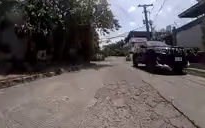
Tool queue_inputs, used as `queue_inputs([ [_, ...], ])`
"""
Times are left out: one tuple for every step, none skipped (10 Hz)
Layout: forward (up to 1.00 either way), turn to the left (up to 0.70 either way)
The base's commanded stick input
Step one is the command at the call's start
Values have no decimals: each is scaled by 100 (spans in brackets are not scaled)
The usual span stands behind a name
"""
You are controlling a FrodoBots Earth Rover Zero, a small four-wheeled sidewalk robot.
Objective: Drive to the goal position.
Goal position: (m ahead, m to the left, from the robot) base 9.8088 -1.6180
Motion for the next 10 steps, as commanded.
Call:
queue_inputs([
  [100, 0],
  [100, 0],
  [100, 0],
  [100, 0],
  [100, 0],
  [100, 0],
  [100, 0],
  [100, 0],
  [100, 0],
  [100, -4],
])
